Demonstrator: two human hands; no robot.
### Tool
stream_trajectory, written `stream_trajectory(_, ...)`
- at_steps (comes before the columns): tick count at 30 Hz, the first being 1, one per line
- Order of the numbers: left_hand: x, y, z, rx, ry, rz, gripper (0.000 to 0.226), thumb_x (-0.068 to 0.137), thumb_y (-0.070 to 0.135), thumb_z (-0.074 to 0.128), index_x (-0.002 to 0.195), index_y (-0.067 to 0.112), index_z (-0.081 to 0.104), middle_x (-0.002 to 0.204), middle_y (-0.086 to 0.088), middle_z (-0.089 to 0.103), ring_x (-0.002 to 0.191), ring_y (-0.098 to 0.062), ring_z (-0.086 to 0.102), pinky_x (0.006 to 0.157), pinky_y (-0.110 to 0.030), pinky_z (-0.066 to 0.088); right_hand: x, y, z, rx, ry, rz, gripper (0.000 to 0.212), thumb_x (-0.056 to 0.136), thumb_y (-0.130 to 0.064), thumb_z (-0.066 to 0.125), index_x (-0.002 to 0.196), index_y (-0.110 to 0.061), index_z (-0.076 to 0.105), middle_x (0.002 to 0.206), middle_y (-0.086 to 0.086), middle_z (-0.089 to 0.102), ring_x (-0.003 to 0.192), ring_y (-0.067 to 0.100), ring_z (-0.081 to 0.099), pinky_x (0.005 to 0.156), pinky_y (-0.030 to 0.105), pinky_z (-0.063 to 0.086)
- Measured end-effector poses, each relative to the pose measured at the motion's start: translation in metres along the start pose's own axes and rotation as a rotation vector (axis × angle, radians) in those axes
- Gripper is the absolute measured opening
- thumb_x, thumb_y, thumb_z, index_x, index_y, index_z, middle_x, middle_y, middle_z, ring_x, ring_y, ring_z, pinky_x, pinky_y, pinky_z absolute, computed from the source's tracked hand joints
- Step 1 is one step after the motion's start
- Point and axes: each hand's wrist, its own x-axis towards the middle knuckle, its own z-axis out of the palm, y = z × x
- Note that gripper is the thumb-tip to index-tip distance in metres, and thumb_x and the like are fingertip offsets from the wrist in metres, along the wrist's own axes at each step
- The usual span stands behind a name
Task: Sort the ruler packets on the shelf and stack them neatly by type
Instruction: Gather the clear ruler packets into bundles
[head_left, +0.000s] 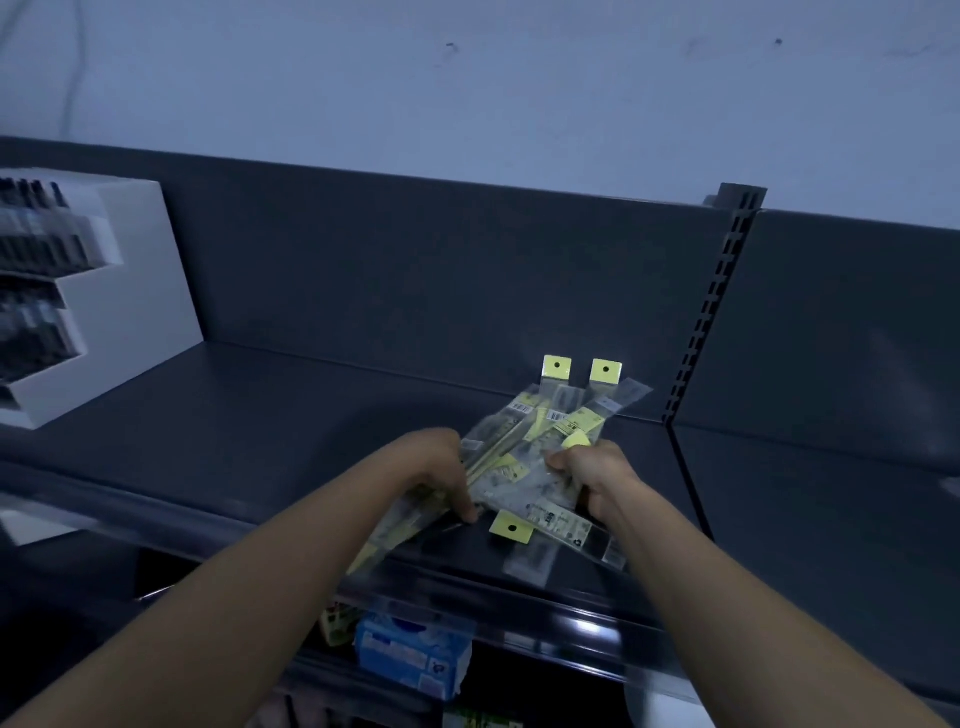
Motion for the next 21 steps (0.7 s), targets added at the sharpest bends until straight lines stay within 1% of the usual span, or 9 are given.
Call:
stream_trajectory(2, 0.0018, -0.0015, 0.0022, -0.017, 0.014, 0.013, 0.055, 0.062, 0.030, 0.088, 0.104, 0.014, 0.057, 0.105, -0.002, 0.063, 0.090, -0.019, 0.061, 0.073, -0.032, 0.052, 0.0011, 0.0001, -0.0006, 0.023, -0.001, 0.003, 0.030, 0.084, 0.007, 0.066, 0.113, 0.006, 0.057, 0.090, 0.017, 0.068, 0.058, 0.020, 0.060, 0.043, 0.024, 0.046)
stream_trajectory(5, 0.0011, -0.0004, 0.0038, -0.016, 0.043, 0.031, 0.057, 0.063, 0.029, 0.088, 0.107, 0.014, 0.056, 0.107, -0.003, 0.063, 0.093, -0.020, 0.062, 0.076, -0.033, 0.053, 0.0005, 0.0006, -0.0020, 0.017, 0.005, 0.003, 0.035, 0.084, 0.005, 0.068, 0.116, 0.005, 0.056, 0.095, 0.015, 0.068, 0.066, 0.022, 0.063, 0.051, 0.028, 0.048)
stream_trajectory(8, 0.0003, 0.0009, 0.0037, -0.009, 0.045, 0.036, 0.056, 0.064, 0.028, 0.087, 0.109, 0.013, 0.056, 0.108, -0.003, 0.062, 0.094, -0.021, 0.061, 0.077, -0.033, 0.053, -0.0025, 0.0004, -0.0036, 0.001, 0.009, 0.003, 0.032, 0.085, 0.004, 0.067, 0.115, 0.004, 0.055, 0.083, 0.010, 0.065, 0.060, 0.018, 0.059, 0.044, 0.023, 0.044)
stream_trajectory(9, 0.0000, 0.0006, 0.0040, -0.011, 0.034, 0.038, 0.055, 0.064, 0.027, 0.087, 0.107, 0.013, 0.057, 0.106, -0.003, 0.063, 0.093, -0.021, 0.061, 0.076, -0.033, 0.053, -0.0028, 0.0005, -0.0040, 0.002, 0.007, 0.005, 0.032, 0.085, 0.004, 0.067, 0.115, 0.004, 0.055, 0.082, 0.009, 0.064, 0.061, 0.019, 0.059, 0.046, 0.024, 0.047)
stream_trajectory(11, 0.0006, -0.0010, 0.0058, -0.040, 0.003, 0.047, 0.049, 0.063, 0.025, 0.088, 0.101, 0.014, 0.059, 0.100, -0.002, 0.065, 0.090, -0.020, 0.062, 0.074, -0.032, 0.051, -0.0029, 0.0002, -0.0043, 0.008, 0.007, 0.008, 0.033, 0.085, 0.005, 0.067, 0.115, 0.004, 0.053, 0.081, 0.010, 0.064, 0.072, 0.024, 0.061, 0.061, 0.032, 0.053)
stream_trajectory(13, 0.0002, -0.0010, 0.0075, -0.050, 0.006, 0.061, 0.047, 0.064, 0.023, 0.087, 0.100, 0.012, 0.060, 0.100, -0.004, 0.067, 0.088, -0.021, 0.063, 0.071, -0.031, 0.049, -0.0013, 0.0005, -0.0042, 0.003, 0.008, 0.001, 0.033, 0.085, 0.005, 0.067, 0.114, 0.003, 0.053, 0.083, 0.010, 0.065, 0.079, 0.025, 0.059, 0.066, 0.034, 0.050)
stream_trajectory(17, -0.0042, 0.0047, 0.0077, 0.114, 0.077, 0.103, 0.055, 0.067, 0.031, 0.085, 0.107, 0.015, 0.051, 0.104, -0.002, 0.059, 0.090, -0.020, 0.059, 0.069, -0.030, 0.048, 0.0006, 0.0018, -0.0031, 0.021, 0.027, 0.002, 0.035, 0.083, 0.005, 0.068, 0.115, 0.003, 0.054, 0.088, 0.014, 0.069, 0.081, 0.027, 0.062, 0.084, 0.043, 0.055)
stream_trajectory(19, -0.0049, 0.0061, 0.0080, 0.138, 0.061, 0.114, 0.057, 0.067, 0.032, 0.085, 0.108, 0.015, 0.051, 0.103, -0.001, 0.059, 0.090, -0.020, 0.059, 0.068, -0.031, 0.049, -0.0004, 0.0023, -0.0030, 0.028, 0.021, 0.006, 0.036, 0.083, 0.005, 0.068, 0.116, 0.003, 0.053, 0.087, 0.015, 0.069, 0.081, 0.028, 0.062, 0.082, 0.041, 0.054)
stream_trajectory(21, -0.0061, 0.0062, 0.0075, 0.123, 0.034, 0.120, 0.052, 0.066, 0.030, 0.086, 0.103, 0.014, 0.054, 0.097, -0.001, 0.061, 0.085, -0.020, 0.060, 0.064, -0.028, 0.048, -0.0003, 0.0029, -0.0031, 0.039, 0.012, 0.011, 0.035, 0.084, 0.006, 0.068, 0.115, 0.003, 0.053, 0.089, 0.015, 0.069, 0.080, 0.029, 0.064, 0.081, 0.041, 0.054)
